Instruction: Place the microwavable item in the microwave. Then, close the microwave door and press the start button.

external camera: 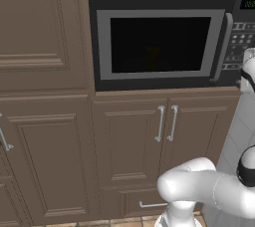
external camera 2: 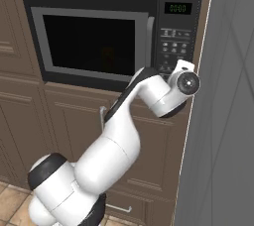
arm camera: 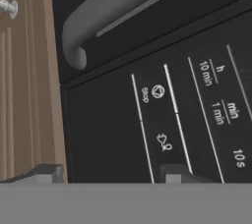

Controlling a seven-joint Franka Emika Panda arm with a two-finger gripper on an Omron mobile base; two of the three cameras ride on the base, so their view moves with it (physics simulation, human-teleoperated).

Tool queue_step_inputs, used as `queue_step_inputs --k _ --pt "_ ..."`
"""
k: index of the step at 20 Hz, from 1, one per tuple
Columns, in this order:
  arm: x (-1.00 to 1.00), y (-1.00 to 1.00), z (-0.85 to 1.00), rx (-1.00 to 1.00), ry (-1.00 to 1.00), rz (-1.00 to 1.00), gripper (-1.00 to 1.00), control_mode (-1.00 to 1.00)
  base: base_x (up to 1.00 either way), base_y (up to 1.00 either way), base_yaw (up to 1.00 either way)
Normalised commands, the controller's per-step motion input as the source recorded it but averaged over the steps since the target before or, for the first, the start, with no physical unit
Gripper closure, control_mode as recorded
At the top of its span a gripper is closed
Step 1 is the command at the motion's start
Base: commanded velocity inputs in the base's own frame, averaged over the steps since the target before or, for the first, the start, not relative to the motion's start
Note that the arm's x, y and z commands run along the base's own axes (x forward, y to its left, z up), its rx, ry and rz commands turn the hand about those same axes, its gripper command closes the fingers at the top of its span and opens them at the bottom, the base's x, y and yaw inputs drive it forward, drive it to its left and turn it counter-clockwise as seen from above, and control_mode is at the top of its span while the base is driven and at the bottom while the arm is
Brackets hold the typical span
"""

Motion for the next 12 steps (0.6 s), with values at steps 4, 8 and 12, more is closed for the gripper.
queue_step_inputs --k 4,8,12 --pt "0.30 -0.16 -0.17 0.00 0.03 -0.05 -1.00 -1.00 0.00 0.00 0.00" --pt "0.27 -0.18 -0.25 0.00 0.05 -0.05 -1.00 -1.00 0.00 0.00 0.00" --pt "0.19 -0.17 -0.26 0.00 0.02 -0.05 -1.00 -1.00 0.00 0.00 0.00"
